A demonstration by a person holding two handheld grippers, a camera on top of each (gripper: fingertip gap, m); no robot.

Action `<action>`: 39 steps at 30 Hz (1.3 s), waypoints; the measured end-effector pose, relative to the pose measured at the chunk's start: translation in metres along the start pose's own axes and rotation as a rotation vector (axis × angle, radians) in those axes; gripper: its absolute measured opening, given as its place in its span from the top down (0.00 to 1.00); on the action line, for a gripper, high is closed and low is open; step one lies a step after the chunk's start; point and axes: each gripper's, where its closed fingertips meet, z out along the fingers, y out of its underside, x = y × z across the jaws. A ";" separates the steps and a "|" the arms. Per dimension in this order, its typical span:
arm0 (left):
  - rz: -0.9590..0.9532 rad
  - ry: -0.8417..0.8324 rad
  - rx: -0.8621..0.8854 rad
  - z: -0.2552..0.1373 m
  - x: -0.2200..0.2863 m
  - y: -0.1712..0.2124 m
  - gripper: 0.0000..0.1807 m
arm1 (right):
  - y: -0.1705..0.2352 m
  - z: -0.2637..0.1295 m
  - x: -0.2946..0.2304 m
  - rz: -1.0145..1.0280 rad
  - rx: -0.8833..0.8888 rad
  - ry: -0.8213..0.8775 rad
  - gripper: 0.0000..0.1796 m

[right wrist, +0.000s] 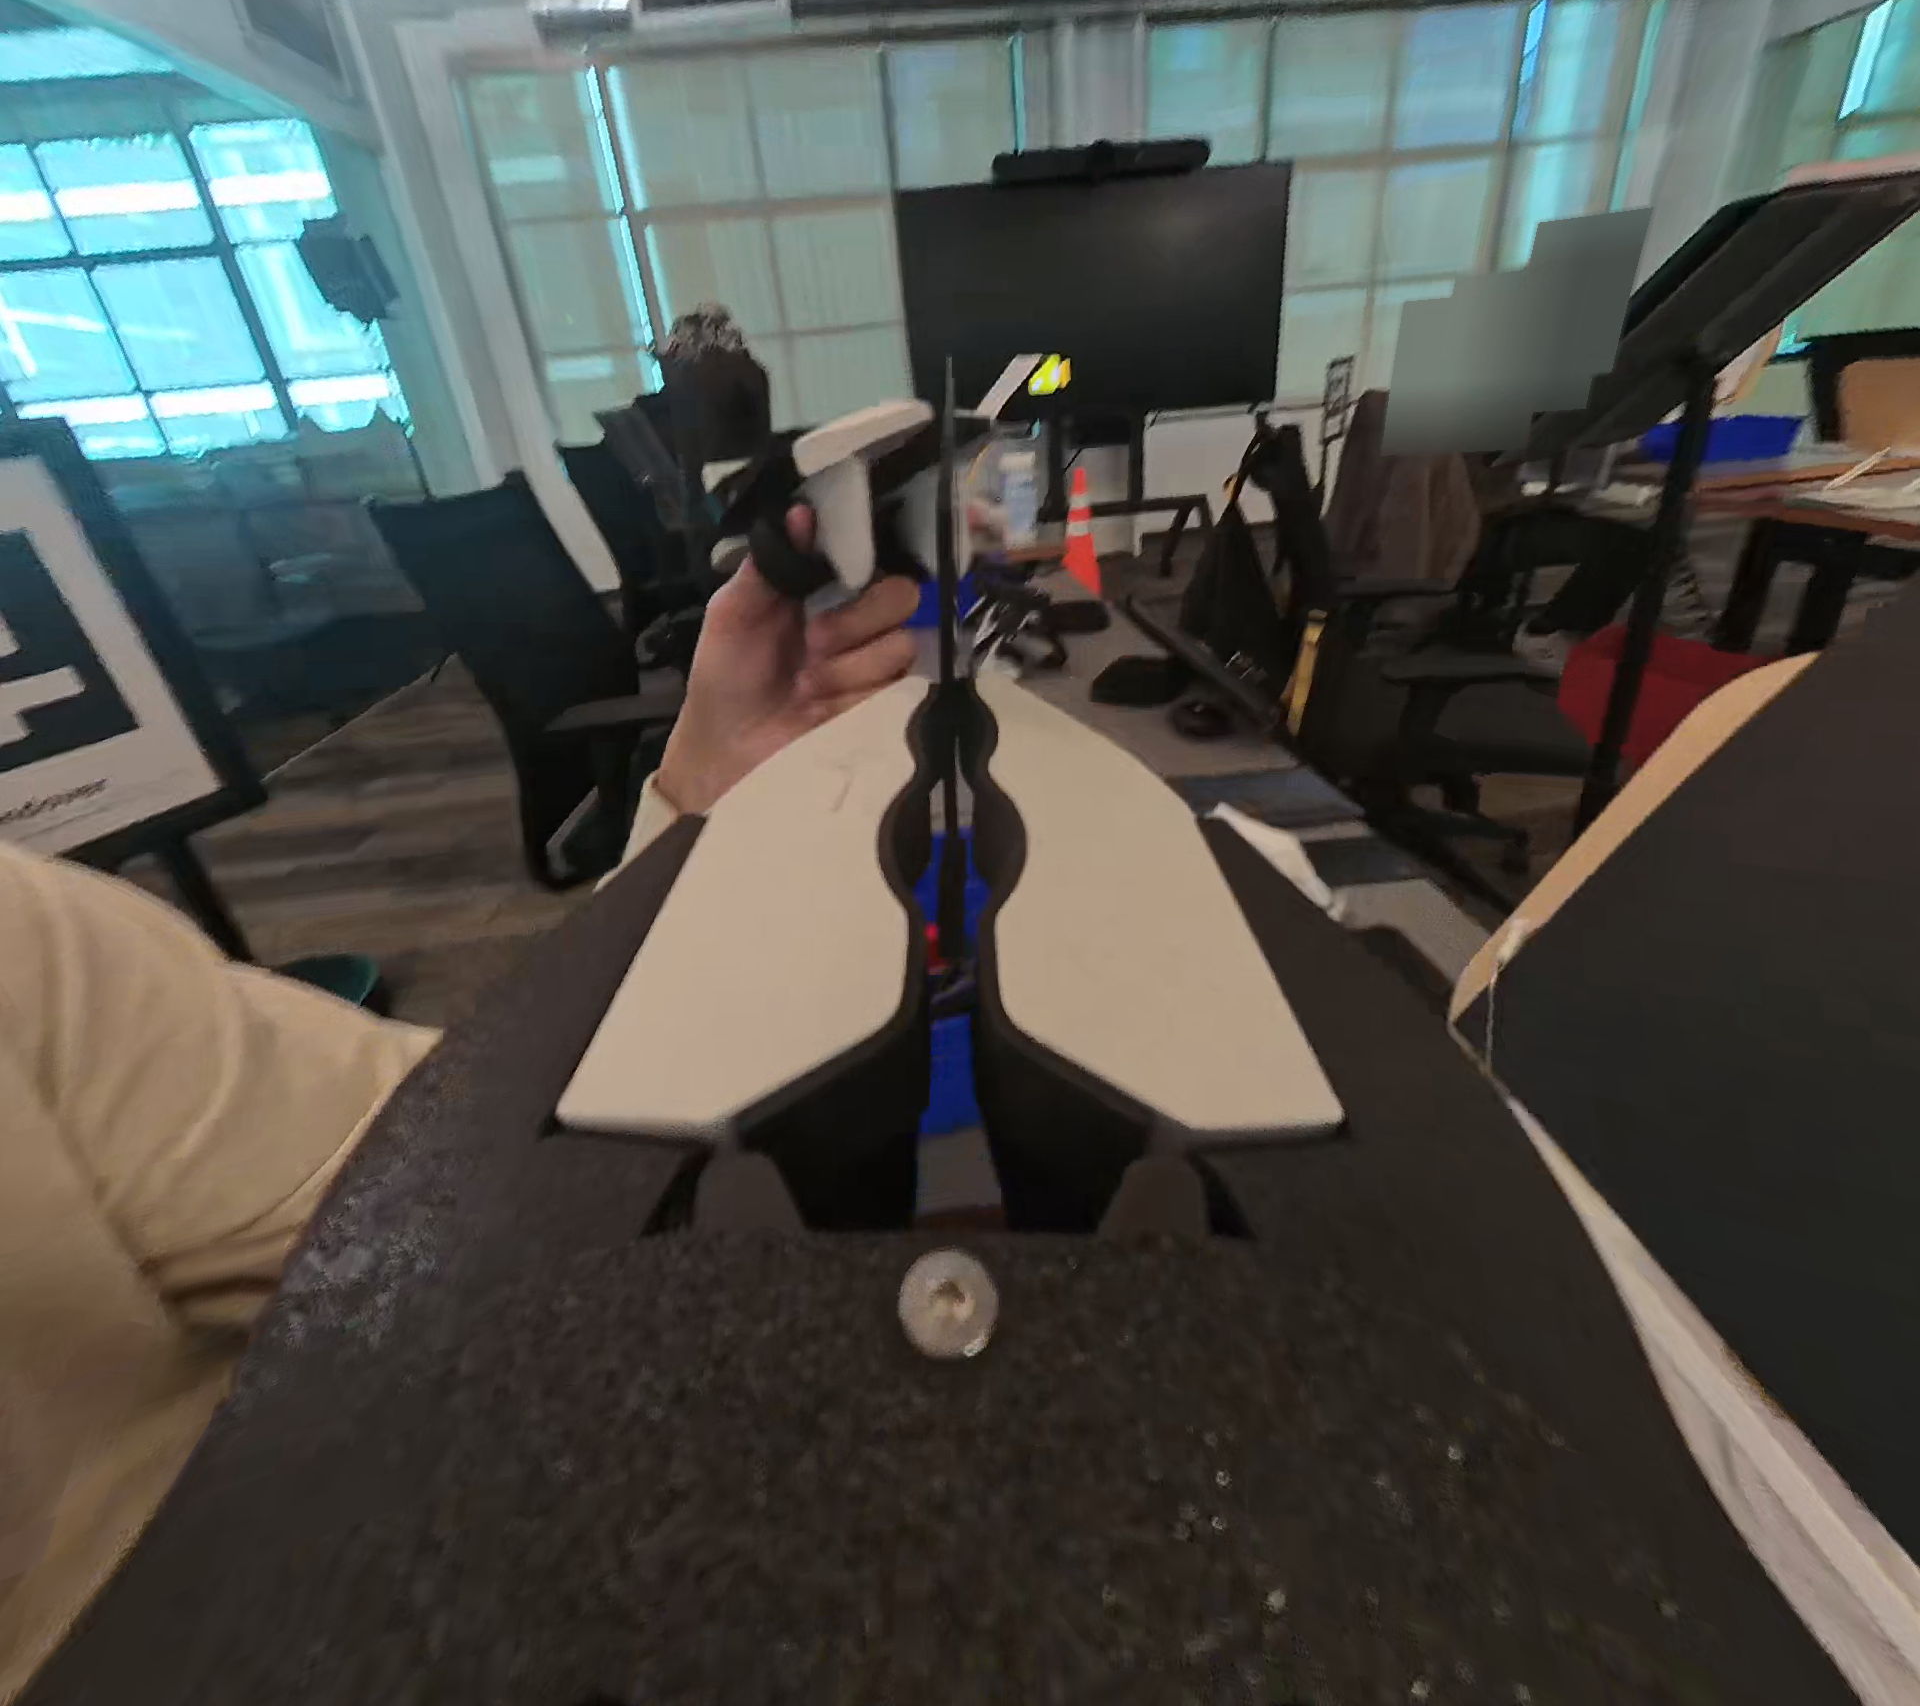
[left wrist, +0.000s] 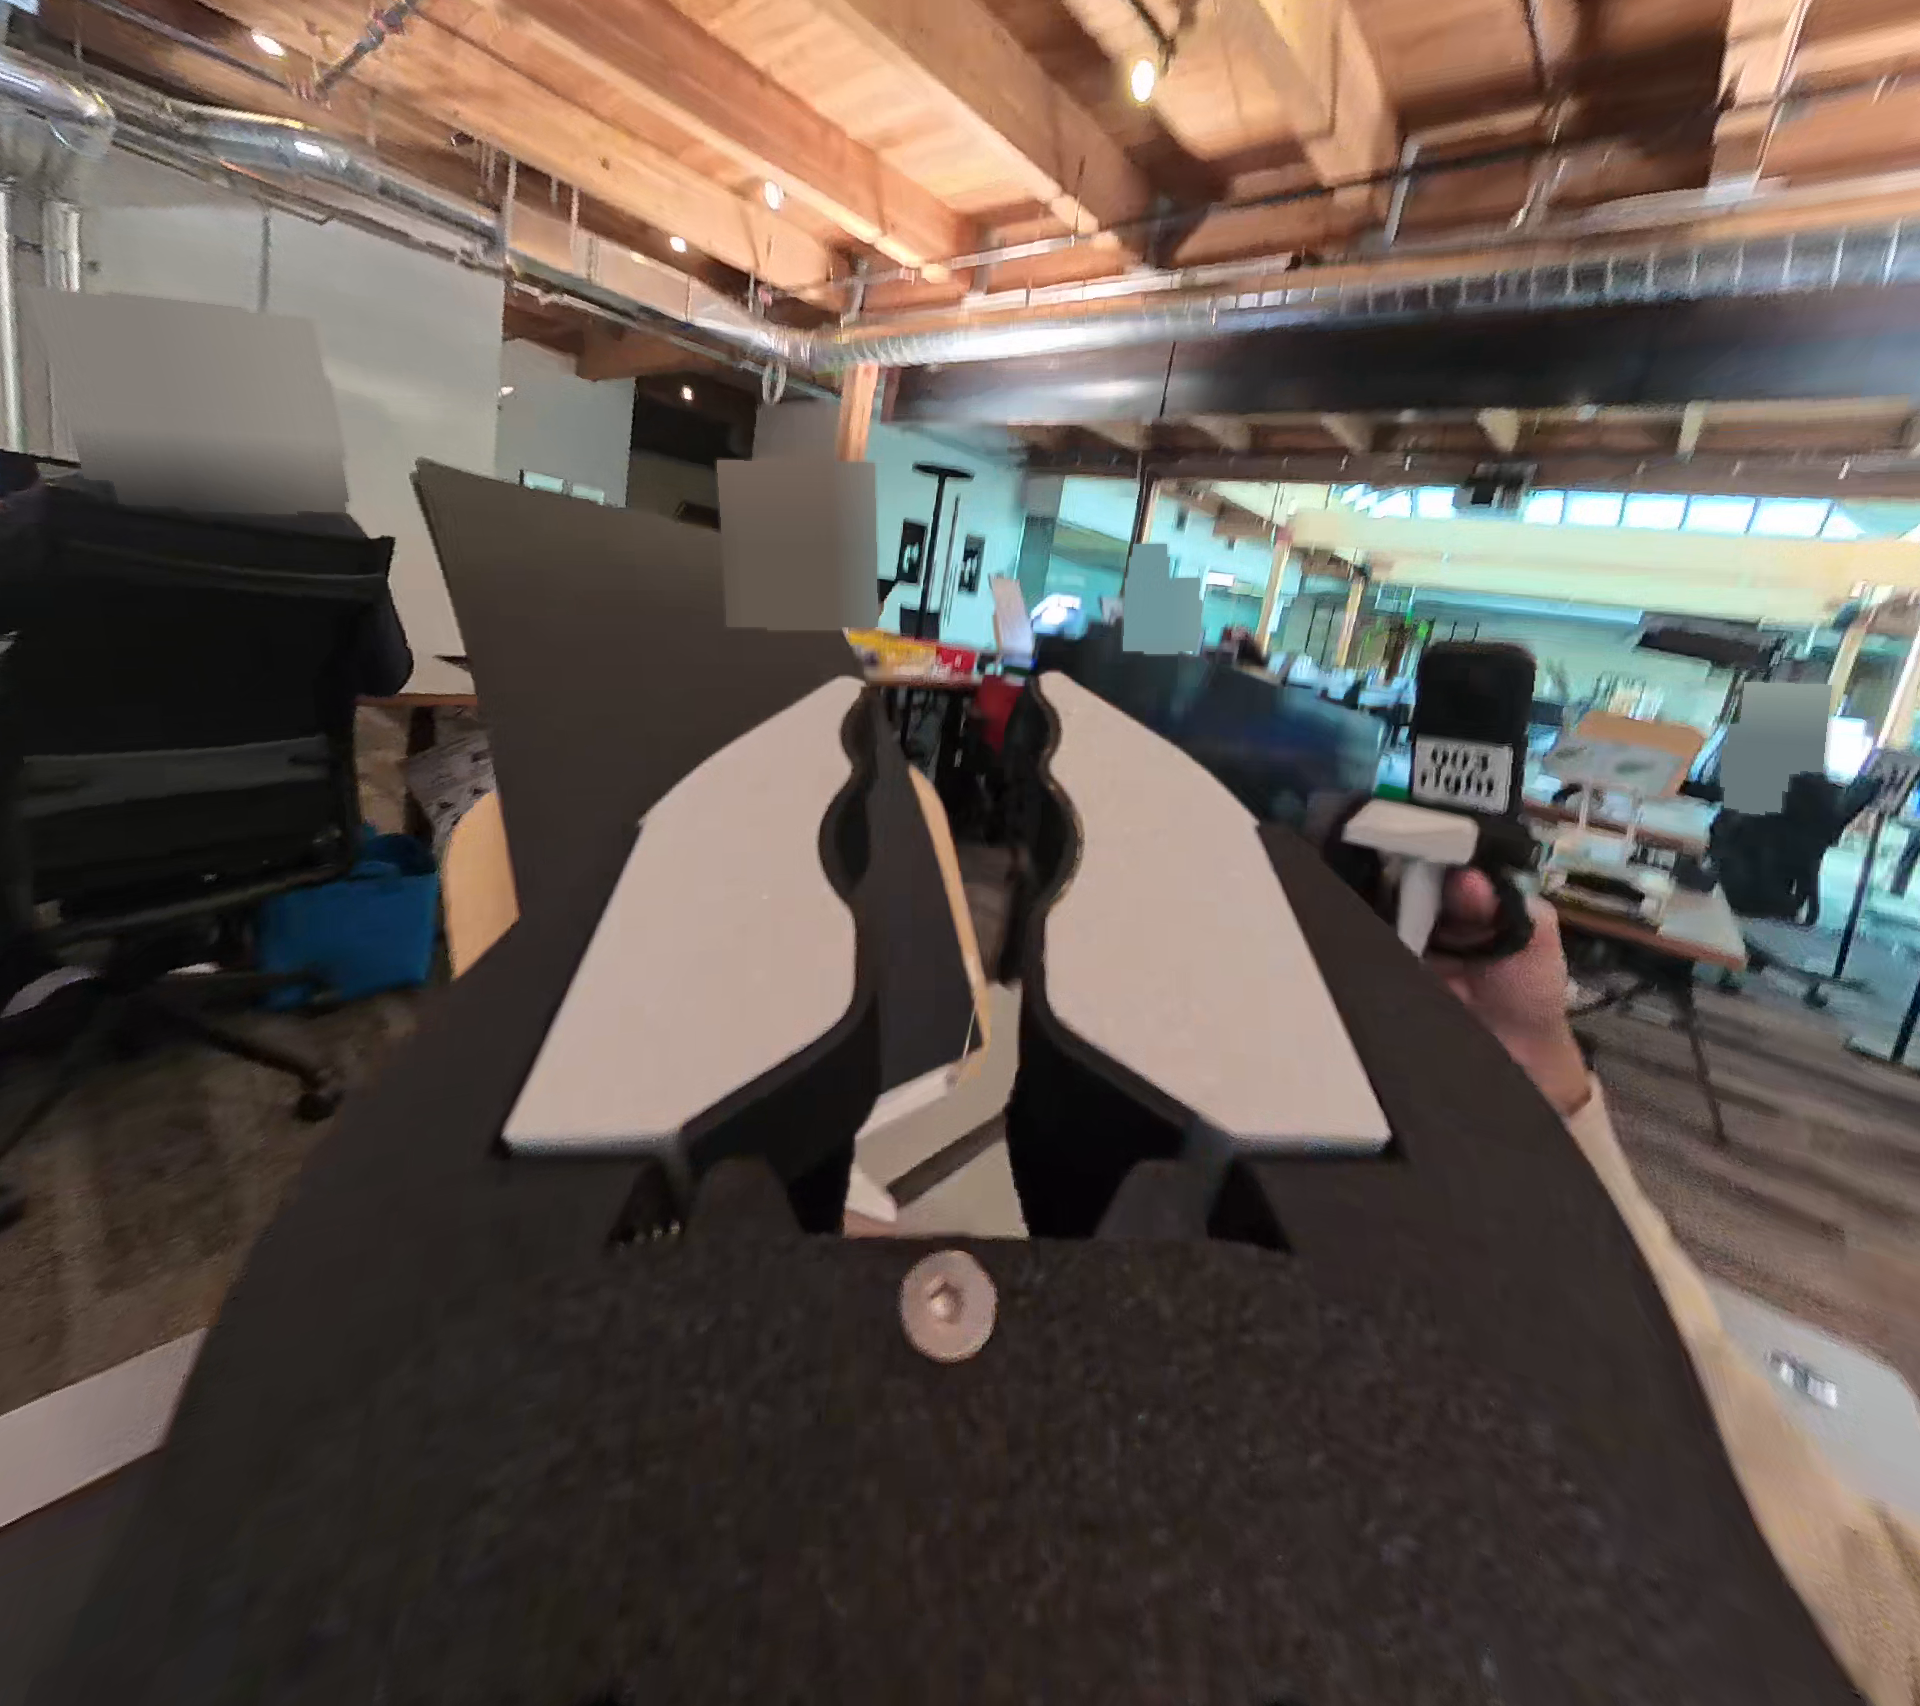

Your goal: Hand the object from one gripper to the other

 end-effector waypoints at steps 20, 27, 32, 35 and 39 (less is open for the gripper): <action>-0.056 0.501 -0.491 0.012 0.070 0.100 0.97 | -0.004 -0.036 -0.007 0.000 -0.015 -0.072 0.99; -0.137 0.546 -0.368 0.025 0.072 0.082 1.00 | -0.033 -0.036 0.022 -0.096 0.213 0.156 0.87; -0.270 0.548 -0.067 0.037 0.068 0.040 0.99 | -0.057 -0.037 0.034 -0.041 0.428 0.276 0.76; -0.423 0.542 0.089 0.043 0.062 0.024 1.00 | -0.063 -0.028 0.030 0.080 0.515 0.284 0.70; -0.635 0.582 0.306 0.044 0.057 0.011 1.00 | -0.047 0.019 -0.003 0.061 0.412 0.186 0.66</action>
